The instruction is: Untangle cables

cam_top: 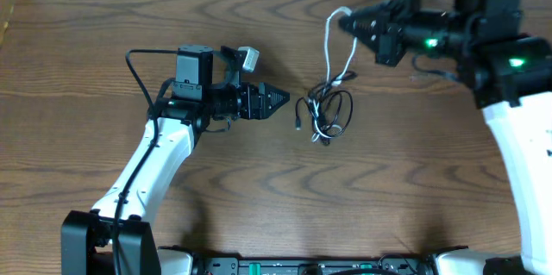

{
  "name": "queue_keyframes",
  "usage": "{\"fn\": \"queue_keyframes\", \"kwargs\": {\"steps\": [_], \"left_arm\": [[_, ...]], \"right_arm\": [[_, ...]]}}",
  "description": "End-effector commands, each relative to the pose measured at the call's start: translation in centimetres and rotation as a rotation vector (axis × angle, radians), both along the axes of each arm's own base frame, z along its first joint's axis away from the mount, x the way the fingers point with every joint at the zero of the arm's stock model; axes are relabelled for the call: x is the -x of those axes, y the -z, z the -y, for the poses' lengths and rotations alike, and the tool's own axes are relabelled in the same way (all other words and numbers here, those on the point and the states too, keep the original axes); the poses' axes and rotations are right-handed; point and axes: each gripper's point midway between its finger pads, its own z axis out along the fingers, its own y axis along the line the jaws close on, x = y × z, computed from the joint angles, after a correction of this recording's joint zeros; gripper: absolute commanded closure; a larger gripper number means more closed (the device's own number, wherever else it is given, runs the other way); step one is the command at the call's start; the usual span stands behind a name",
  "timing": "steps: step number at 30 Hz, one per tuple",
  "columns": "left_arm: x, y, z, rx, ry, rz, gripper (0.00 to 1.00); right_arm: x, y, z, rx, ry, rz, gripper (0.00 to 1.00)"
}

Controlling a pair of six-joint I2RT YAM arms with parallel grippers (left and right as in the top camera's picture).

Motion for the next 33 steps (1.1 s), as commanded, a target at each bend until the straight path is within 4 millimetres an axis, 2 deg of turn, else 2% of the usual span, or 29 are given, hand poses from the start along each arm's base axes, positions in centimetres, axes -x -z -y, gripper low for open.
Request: {"fn": "queue_keyframes", "kwargs": {"steps": [1, 4, 6, 8, 10, 13, 15, 16, 17, 19, 20, 21, 23, 28, 30, 31, 33], "left_arm": [[0.1, -0.1, 0.1, 0.003, 0.022, 0.016, 0.25], [0.0, -0.1, 0.2, 0.004, 0.022, 0.021, 0.25], [0.0, -0.2, 0.2, 0.004, 0.022, 0.025, 0.26], [0.0, -0.2, 0.2, 0.005, 0.022, 0.025, 0.26], [0.0, -0.2, 0.2, 0.005, 0.022, 0.024, 0.26], [0.1, -0.1, 0.1, 0.004, 0.022, 0.016, 0.26], [0.1, 0.0, 0.1, 0.003, 0.022, 0.013, 0.26], [0.1, 0.0, 0.1, 0.003, 0.022, 0.013, 0.26], [0.1, 0.0, 0.1, 0.003, 0.022, 0.014, 0.26], [0.1, 0.0, 0.1, 0.003, 0.022, 0.014, 0.26], [0.1, 0.0, 0.1, 0.003, 0.023, 0.015, 0.26], [0.1, 0.0, 0.1, 0.003, 0.023, 0.015, 0.26], [0.1, 0.0, 0.1, 0.003, 0.023, 0.015, 0.26], [0.1, 0.0, 0.1, 0.003, 0.023, 0.014, 0.26], [0.2, 0.0, 0.3, 0.004, 0.027, 0.013, 0.26], [0.3, 0.0, 0.4, 0.004, 0.031, 0.013, 0.26], [0.5, 0.0, 0.8, 0.002, 0.044, 0.016, 0.26]], "right_arm": [[-1.3, -1.9, 3.5, 0.081, 0.248, 0.002, 0.99], [-1.4, 0.4, 6.0, 0.197, 0.386, -0.074, 0.99], [-1.0, 3.3, 7.7, 0.308, 0.442, -0.160, 0.99], [-0.9, 4.4, 7.5, 0.324, 0.432, -0.201, 0.99], [-1.0, 4.0, 7.1, 0.314, 0.422, -0.187, 0.99], [-0.6, 0.7, 6.5, 0.278, 0.413, -0.105, 0.99], [-0.1, -2.6, 6.1, 0.240, 0.409, -0.024, 0.99], [1.2, -6.2, 5.3, 0.188, 0.381, 0.058, 0.99], [2.1, -7.9, 4.8, 0.160, 0.356, 0.095, 0.99], [3.5, -10.4, 4.2, 0.119, 0.324, 0.154, 0.99], [3.7, -10.6, 4.2, 0.117, 0.323, 0.158, 0.99], [3.7, -10.4, 4.3, 0.121, 0.323, 0.151, 0.99], [3.3, -8.7, 4.5, 0.163, 0.330, 0.102, 0.99], [1.1, -1.6, 4.3, 0.292, 0.327, -0.125, 0.99], [-0.1, 1.2, 3.1, 0.327, 0.287, -0.203, 0.99], [-0.2, 1.6, 2.1, 0.311, 0.244, -0.220, 0.99], [0.6, 0.8, -0.4, 0.252, 0.125, -0.200, 0.99]]}}
